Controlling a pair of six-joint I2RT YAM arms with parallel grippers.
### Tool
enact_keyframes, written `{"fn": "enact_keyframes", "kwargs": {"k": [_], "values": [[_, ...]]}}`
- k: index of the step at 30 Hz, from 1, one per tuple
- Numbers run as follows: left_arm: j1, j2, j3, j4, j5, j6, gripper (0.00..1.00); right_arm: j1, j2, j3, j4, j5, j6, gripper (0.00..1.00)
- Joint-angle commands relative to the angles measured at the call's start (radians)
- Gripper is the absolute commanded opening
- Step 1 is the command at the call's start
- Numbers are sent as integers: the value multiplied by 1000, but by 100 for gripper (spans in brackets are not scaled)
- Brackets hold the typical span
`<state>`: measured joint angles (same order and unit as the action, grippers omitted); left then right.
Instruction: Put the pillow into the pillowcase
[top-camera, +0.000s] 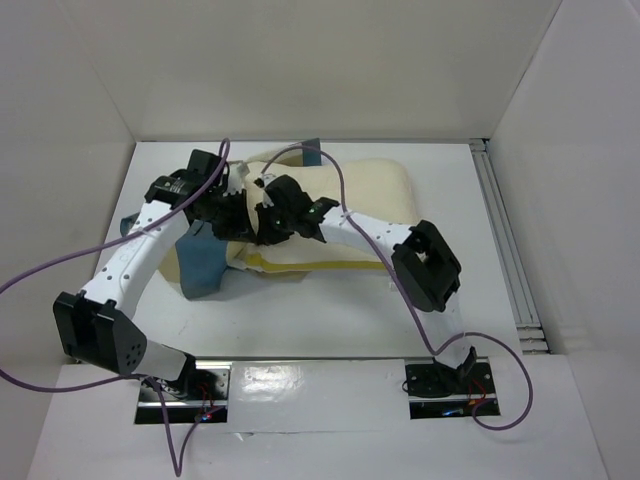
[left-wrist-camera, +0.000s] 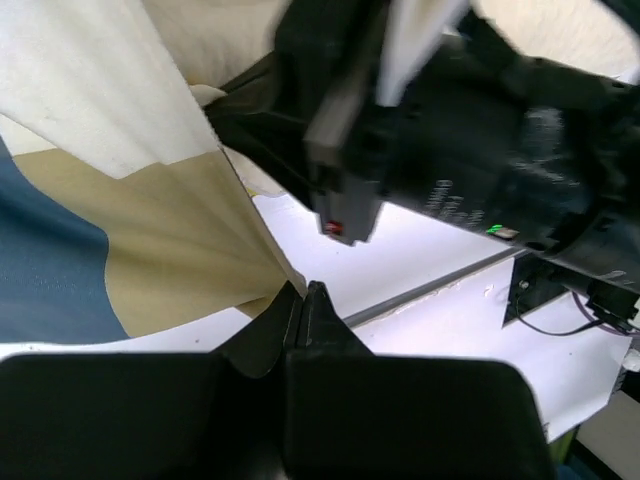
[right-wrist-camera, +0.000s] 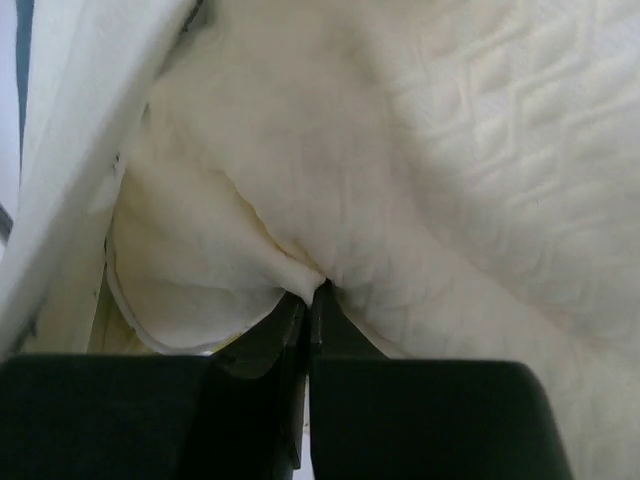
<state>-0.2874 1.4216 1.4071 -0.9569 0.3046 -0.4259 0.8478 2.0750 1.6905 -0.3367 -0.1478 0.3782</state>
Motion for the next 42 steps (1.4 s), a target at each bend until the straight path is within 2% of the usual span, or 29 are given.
{"fn": "enact_keyframes", "kwargs": {"k": [1, 2, 3, 4, 6, 7, 8, 11, 12, 16, 22, 24, 27, 29, 30, 34, 35, 36, 37, 38, 39, 40, 41, 42], "values": [[10, -21, -12, -28, 136, -51, 4, -18, -82, -93, 269, -26, 103, 0], [19, -7, -22, -28, 122, -60, 9, -18, -105, -113, 269, -15, 120, 13], [19, 2, -22, -28, 102, -60, 19, -27, -131, -138, 269, -15, 120, 26], [30, 2, -22, -28, 73, -60, 43, -36, -197, -208, 283, -4, 132, 40], [40, -7, -7, -28, 33, -60, 64, -55, -266, -280, 283, 5, 154, 63], [51, -7, 4, -28, -11, -60, 73, -65, -300, -316, 283, 5, 154, 66], [69, -7, 33, -28, -25, -50, 76, -81, -362, -372, 271, 5, 154, 68], [108, 32, 119, -51, -129, -60, 72, -139, -461, -422, 168, 52, 127, 70], [119, 49, 140, -40, -156, -77, 70, -174, -476, -422, 86, 80, 113, 72], [154, 203, 286, -29, -307, -129, 70, -305, -498, -341, -72, 160, 47, 84], [163, 532, 579, -37, -398, -129, 70, -519, -414, -240, -159, 184, -15, 91], [154, 598, 685, -37, -412, -129, 70, -568, -373, -239, -159, 185, -27, 93], [143, 721, 766, -66, -478, -129, 70, -651, -330, -229, -159, 160, -27, 94], [143, 785, 814, -66, -487, -142, 66, -687, -282, -229, -145, 160, -27, 94], [143, 804, 828, -66, -487, -142, 64, -696, -267, -229, -145, 149, -36, 94], [143, 835, 860, -51, -477, -142, 36, -696, -205, -279, -99, 91, -36, 93], [143, 835, 860, -40, -461, -133, 28, -696, -196, -307, -88, 38, -36, 87], [143, 835, 869, -31, -444, -119, 9, -696, -187, -322, -62, 2, -36, 82], [134, 835, 889, -31, -424, -119, 0, -696, -187, -342, -49, -25, -36, 73], [134, 835, 898, -31, -412, -110, 0, -696, -211, -380, -36, -62, -36, 58], [134, 835, 908, -31, -395, -93, 0, -675, -229, -402, -10, -78, -45, 23], [122, 835, 908, -31, -368, -83, 0, -662, -255, -425, -1, -78, -45, 8], [102, 821, 908, -19, -351, -74, 0, -647, -316, -466, -1, -78, -45, 0], [88, 821, 918, -19, -335, -51, 0, -609, -354, -486, -1, -66, -45, 0]]}}
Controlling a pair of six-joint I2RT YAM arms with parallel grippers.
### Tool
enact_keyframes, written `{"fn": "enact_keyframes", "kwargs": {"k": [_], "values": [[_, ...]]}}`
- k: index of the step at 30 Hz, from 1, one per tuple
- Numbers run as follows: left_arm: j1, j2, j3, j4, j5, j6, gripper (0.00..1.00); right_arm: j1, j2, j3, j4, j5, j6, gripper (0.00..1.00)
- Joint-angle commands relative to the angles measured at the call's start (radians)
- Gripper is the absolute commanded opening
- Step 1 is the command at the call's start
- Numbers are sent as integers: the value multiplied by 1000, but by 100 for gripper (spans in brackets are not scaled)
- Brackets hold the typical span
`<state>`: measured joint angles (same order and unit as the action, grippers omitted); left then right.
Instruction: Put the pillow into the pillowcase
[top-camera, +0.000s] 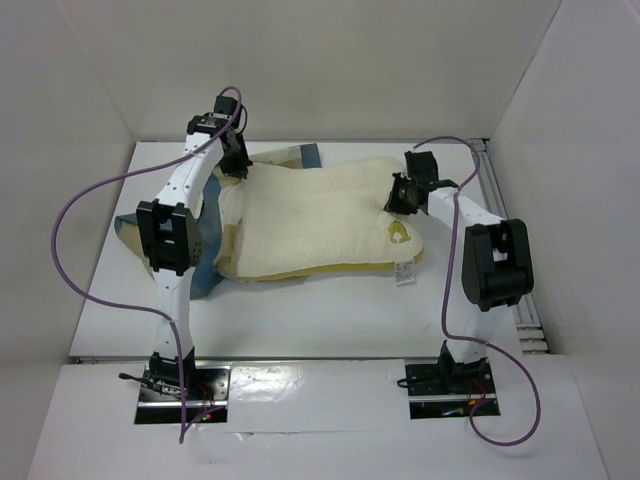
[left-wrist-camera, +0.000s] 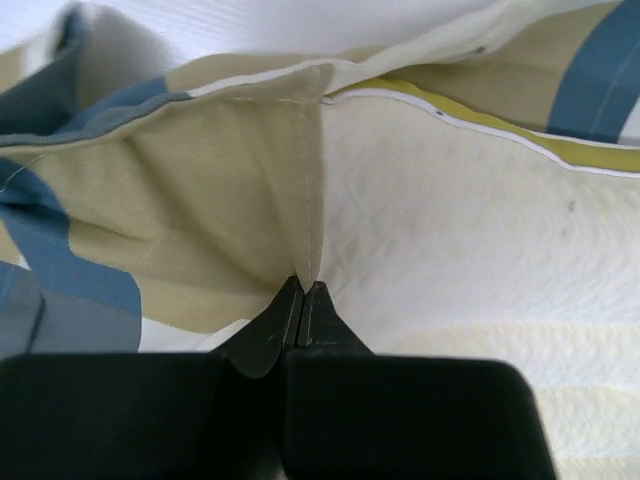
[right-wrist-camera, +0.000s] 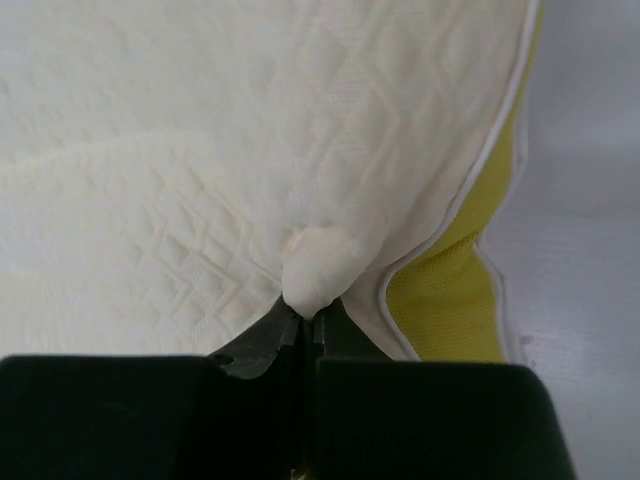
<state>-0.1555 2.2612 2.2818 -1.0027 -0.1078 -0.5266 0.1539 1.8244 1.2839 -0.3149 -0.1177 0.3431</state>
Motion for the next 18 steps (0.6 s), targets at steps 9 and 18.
{"fn": "enact_keyframes", "kwargs": {"k": [9, 18], "values": [[-310, 6, 94, 27, 421, 105, 0, 363, -546, -219, -70, 102, 222, 0], [-314, 37, 125, 1, 304, 134, 31, 474, -663, -334, -277, 338, 260, 17]]}}
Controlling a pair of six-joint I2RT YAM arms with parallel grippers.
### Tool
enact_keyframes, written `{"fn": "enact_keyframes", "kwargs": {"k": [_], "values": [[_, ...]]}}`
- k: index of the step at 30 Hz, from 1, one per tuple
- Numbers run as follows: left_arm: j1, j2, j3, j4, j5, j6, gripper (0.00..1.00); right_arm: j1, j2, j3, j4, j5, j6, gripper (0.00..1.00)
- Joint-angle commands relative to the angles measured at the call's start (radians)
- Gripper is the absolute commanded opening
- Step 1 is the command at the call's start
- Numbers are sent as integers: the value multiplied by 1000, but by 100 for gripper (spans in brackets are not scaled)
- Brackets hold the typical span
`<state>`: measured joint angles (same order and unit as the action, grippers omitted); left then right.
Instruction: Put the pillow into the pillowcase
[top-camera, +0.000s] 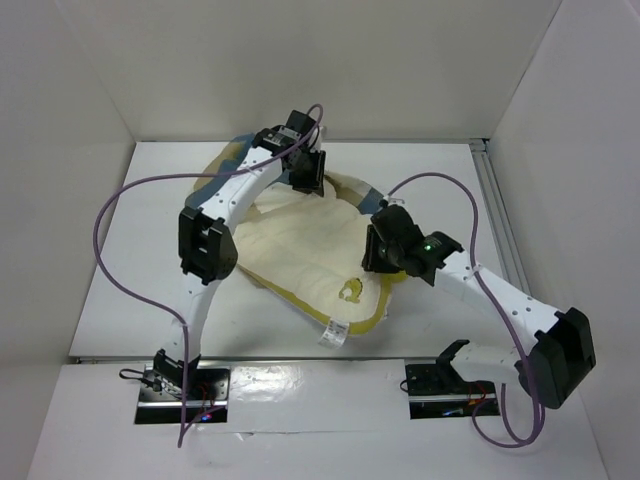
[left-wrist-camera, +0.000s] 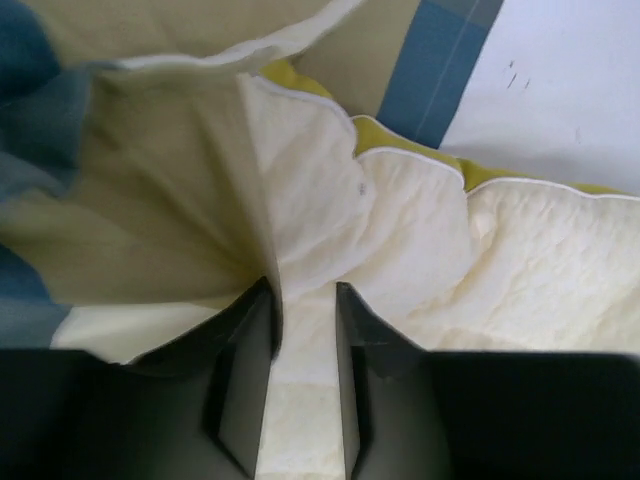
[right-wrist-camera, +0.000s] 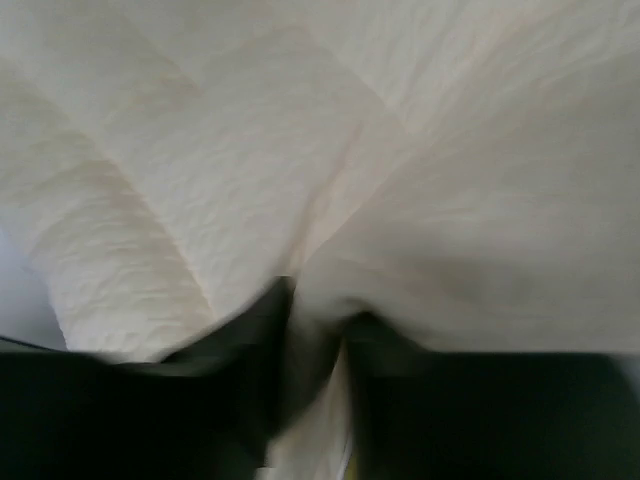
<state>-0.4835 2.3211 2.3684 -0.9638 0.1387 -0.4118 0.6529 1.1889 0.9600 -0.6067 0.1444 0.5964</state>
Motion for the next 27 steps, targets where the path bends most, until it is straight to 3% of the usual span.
{"fn": "enact_keyframes", "kwargs": {"k": [1, 2, 5, 6, 9, 16, 20, 27], "values": [[25, -37, 54, -49, 58, 19, 46, -36, -28, 6, -25, 77, -18, 64], [25, -55, 54, -49, 58, 36, 70, -45, -15, 31, -59, 77, -35, 77], [68, -164, 63, -70, 46, 59, 94, -55, 15, 159, -154, 136, -119, 96], [95, -199, 46, -70, 30, 59, 95, -55, 27, 224, -154, 136, -166, 98], [155, -368, -26, -70, 1, 50, 94, -9, 73, 325, -166, 127, -227, 99], [413, -739, -631, 13, -106, -102, 71, 258, 392, 565, -53, 210, -445, 100], [505, -922, -914, 99, -94, -162, 74, 397, 540, 606, 151, 158, -613, 100], [588, -1175, -1277, 192, -85, -294, 62, 465, 807, 703, 349, 53, -718, 100]]}}
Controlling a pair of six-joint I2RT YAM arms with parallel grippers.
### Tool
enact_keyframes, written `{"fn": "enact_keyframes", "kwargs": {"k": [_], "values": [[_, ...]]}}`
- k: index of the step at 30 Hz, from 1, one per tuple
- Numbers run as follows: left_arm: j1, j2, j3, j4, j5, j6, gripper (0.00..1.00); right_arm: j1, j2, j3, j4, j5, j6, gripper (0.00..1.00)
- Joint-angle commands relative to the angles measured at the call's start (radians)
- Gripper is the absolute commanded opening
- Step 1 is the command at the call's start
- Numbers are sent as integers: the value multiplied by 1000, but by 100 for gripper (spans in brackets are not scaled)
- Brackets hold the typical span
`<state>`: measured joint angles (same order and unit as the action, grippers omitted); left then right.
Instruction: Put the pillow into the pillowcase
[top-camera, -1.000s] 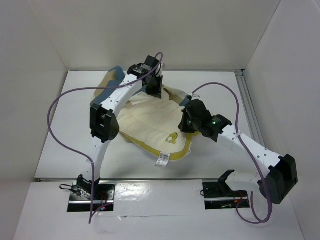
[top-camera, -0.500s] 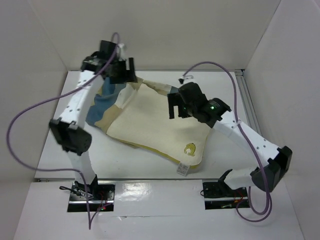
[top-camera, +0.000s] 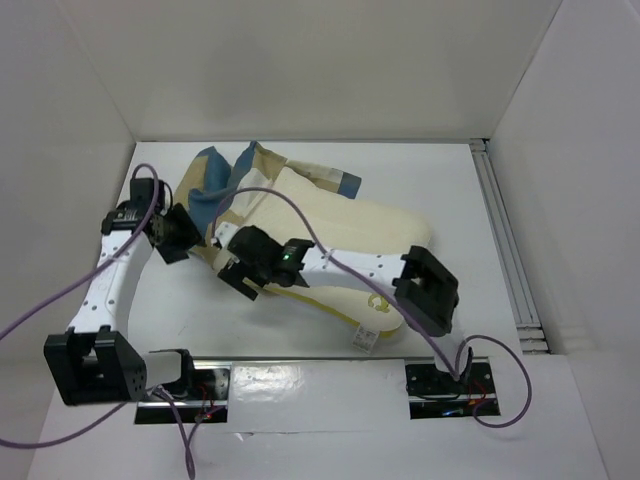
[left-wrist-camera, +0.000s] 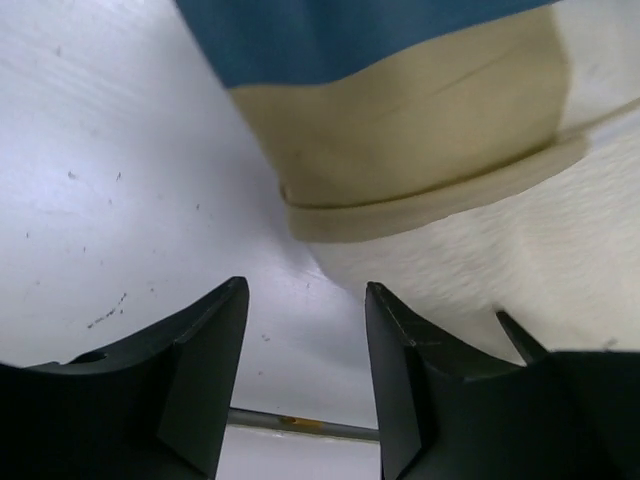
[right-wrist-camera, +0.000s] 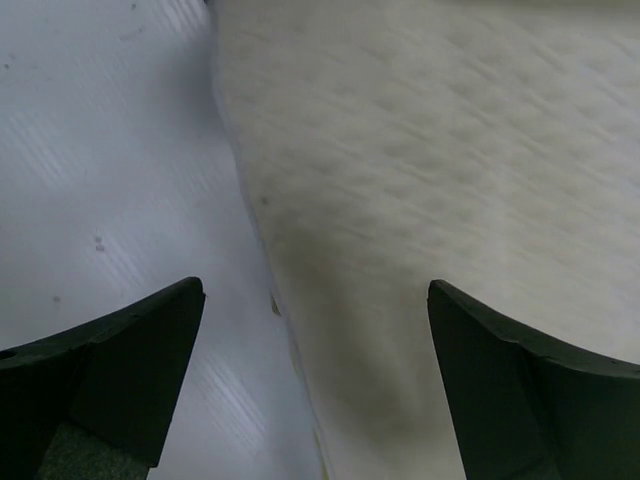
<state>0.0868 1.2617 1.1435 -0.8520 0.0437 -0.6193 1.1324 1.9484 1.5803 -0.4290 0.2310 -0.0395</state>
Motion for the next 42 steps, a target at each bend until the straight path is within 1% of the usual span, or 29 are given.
{"fn": "enact_keyframes", "kwargs": {"k": [1, 2, 3, 4, 5, 6, 7, 10, 12, 13, 14, 15, 16, 17, 18, 19, 20, 22, 23, 26, 28, 33, 35, 36, 37, 38, 40, 41, 42], "values": [[30, -131, -82, 94, 33, -86, 62, -14, 78, 95, 183, -33, -82, 100], [30, -143, -134, 108, 45, -86, 61, -14, 137, 128, 193, 3, -82, 97], [30, -156, -157, 120, 45, -86, 61, -14, 165, 148, 193, 4, -82, 90], [39, -174, -194, 136, 77, -86, 61, -29, 205, 185, 184, 4, -67, 60], [39, -183, -214, 148, 94, -71, 61, -29, 205, 185, 167, 4, -66, 33], [39, -192, -235, 159, 105, -62, 61, -55, 217, 223, 147, -10, -42, 6], [39, -205, -258, 195, 126, -51, 61, -66, 218, 233, 130, -28, -42, 0], [39, -254, -347, 254, 195, -51, 61, -118, 124, 187, 151, -114, 12, 0], [39, -297, -419, 339, 260, -51, 61, -160, 71, 187, 142, -180, 65, 0], [39, -317, -450, 384, 287, -62, 61, -205, 55, 187, 142, -265, 81, 0], [39, -338, -485, 434, 313, -71, 62, -226, 43, 187, 142, -304, 93, 0], [39, -375, -560, 546, 352, -82, 63, -241, 34, 178, 142, -362, 104, 0], [39, -384, -594, 604, 379, -91, 63, -259, 21, 178, 133, -383, 104, 0], [39, -384, -623, 655, 398, -91, 66, -260, 21, 178, 133, -400, 104, 0], [39, -369, -645, 694, 398, -108, 69, -273, 21, 178, 121, -415, 104, 0], [39, -322, -678, 775, 415, -108, 71, -286, 21, 178, 121, -452, 113, 0], [30, -291, -679, 801, 415, -108, 73, -286, 12, 187, 112, -469, 113, 0], [30, -227, -688, 847, 450, -128, 74, -310, 3, 187, 111, -501, 122, 0], [21, -178, -677, 901, 459, -140, 75, -310, 3, 187, 111, -510, 122, 0], [-13, -150, -677, 970, 449, -151, 76, -319, 3, 201, 102, -519, 122, 0], [-47, -111, -657, 1014, 398, -151, 76, -319, 12, 210, 90, -533, 122, 0], [-110, -22, -657, 1134, 361, -171, 76, -329, 23, 230, 90, -542, 122, 0], [-153, 43, -636, 1183, 305, -171, 76, -338, 23, 242, 90, -542, 122, 0], [-163, 68, -624, 1183, 285, -171, 73, -338, 33, 251, 81, -553, 122, 0], [-163, 93, -611, 1183, 272, -183, 61, -338, 34, 251, 81, -553, 122, 0], [-176, 113, -591, 1196, 262, -183, 52, -338, 43, 260, 70, -553, 122, 0], [-188, 142, -582, 1196, 234, -204, 28, -338, 43, 270, 59, -553, 122, 0], [-197, 156, -559, 1196, 234, -217, 1, -338, 43, 270, 59, -553, 122, 0], [-197, 156, -548, 1185, 234, -217, 0, -347, 52, 270, 59, -553, 122, 0]]}}
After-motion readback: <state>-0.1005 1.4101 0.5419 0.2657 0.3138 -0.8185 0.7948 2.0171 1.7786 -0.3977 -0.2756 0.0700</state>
